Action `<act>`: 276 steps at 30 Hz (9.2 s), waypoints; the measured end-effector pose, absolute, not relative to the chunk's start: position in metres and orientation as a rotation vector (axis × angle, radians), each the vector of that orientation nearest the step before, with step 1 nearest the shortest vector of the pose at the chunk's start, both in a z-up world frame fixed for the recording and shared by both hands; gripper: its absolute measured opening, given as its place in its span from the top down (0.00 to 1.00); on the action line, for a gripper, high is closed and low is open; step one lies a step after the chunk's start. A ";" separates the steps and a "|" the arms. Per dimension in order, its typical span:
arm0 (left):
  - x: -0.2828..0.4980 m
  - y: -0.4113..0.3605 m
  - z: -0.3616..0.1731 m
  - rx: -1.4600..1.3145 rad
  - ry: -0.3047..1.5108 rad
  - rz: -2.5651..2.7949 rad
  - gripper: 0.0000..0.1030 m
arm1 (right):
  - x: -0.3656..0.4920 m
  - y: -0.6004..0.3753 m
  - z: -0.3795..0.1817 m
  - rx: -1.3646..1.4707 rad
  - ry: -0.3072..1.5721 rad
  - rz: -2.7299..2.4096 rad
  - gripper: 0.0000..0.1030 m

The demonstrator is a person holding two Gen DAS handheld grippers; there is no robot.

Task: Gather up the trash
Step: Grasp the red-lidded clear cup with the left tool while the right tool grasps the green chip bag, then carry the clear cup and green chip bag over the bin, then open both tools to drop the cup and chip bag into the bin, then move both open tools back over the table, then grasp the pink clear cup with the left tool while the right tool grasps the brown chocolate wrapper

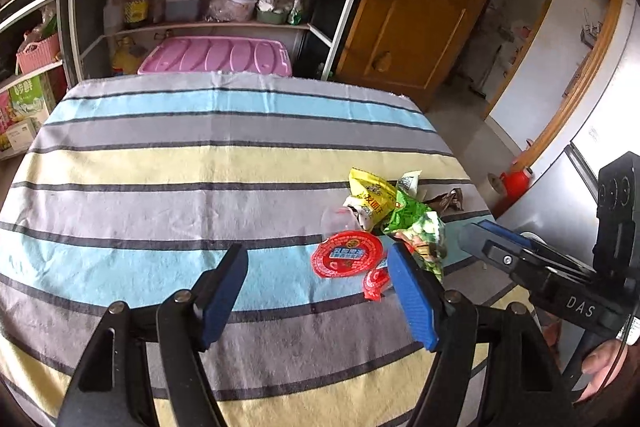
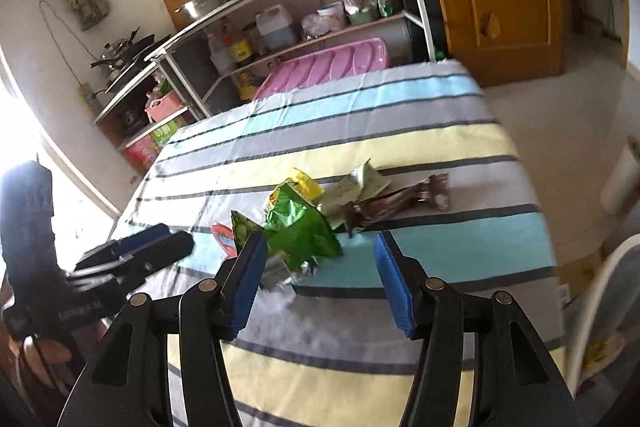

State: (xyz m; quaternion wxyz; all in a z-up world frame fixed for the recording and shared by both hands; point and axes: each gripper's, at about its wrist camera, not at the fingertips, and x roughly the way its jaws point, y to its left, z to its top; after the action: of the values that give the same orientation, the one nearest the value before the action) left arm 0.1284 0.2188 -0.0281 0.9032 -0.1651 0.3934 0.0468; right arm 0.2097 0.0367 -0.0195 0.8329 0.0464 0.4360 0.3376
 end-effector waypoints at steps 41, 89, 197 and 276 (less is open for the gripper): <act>0.158 0.216 -0.045 -0.441 0.843 0.019 0.28 | 0.221 0.029 -0.028 0.144 0.960 0.693 0.94; 0.182 0.229 -0.052 -0.284 0.847 0.154 0.26 | 0.216 0.022 -0.027 0.134 0.940 0.693 0.94; 0.158 -0.077 -0.007 0.026 0.816 -0.321 0.29 | 0.138 -0.274 -0.019 0.173 0.837 0.042 0.58; 0.175 0.186 -0.054 -0.219 0.834 0.081 0.66 | 0.268 0.044 -0.048 -0.098 0.915 0.497 0.84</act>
State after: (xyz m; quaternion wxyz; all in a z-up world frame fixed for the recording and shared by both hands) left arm 0.1753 0.1859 -0.0544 0.9078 -0.1059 0.4039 0.0391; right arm 0.2681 0.0436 -0.0479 0.8663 -0.0468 0.4371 0.2373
